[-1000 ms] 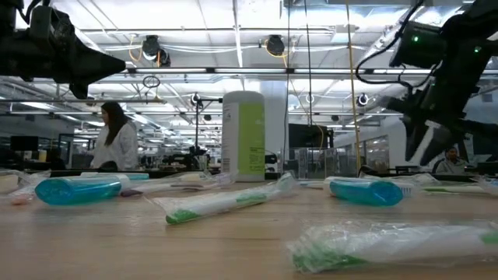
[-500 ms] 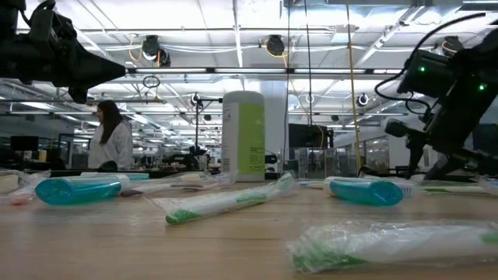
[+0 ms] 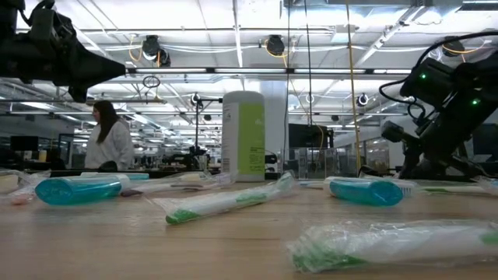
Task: Pick & Place toothbrushing station
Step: Put the orange toothbrush into the transparent organizer
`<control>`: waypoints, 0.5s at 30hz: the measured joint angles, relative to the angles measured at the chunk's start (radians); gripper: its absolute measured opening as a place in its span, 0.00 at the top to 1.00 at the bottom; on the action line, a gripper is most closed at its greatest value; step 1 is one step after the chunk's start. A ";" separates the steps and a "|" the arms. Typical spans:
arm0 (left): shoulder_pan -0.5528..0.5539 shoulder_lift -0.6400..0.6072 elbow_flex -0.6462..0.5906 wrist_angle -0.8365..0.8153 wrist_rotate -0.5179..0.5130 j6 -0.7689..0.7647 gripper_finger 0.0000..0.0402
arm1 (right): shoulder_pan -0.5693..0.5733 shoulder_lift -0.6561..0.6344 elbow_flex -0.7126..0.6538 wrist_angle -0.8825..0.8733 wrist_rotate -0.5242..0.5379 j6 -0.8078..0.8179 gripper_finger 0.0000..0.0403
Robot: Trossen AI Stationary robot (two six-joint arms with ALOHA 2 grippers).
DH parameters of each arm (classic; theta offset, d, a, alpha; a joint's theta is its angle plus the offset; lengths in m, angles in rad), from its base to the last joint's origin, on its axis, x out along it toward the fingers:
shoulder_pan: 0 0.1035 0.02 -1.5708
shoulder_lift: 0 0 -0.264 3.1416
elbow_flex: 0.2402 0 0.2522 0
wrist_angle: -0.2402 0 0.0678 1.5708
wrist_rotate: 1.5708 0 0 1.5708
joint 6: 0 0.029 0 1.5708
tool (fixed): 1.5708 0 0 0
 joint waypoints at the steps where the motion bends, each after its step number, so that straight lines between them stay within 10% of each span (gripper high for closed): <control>1: 0.000 0.000 0.000 0.002 0.000 0.004 0.91 | -0.006 0.000 0.000 0.000 0.003 -0.019 0.98; 15: 0.000 0.000 0.000 0.024 -0.046 -0.055 0.91 | 0.020 -0.014 -0.003 0.457 -0.046 -0.402 1.00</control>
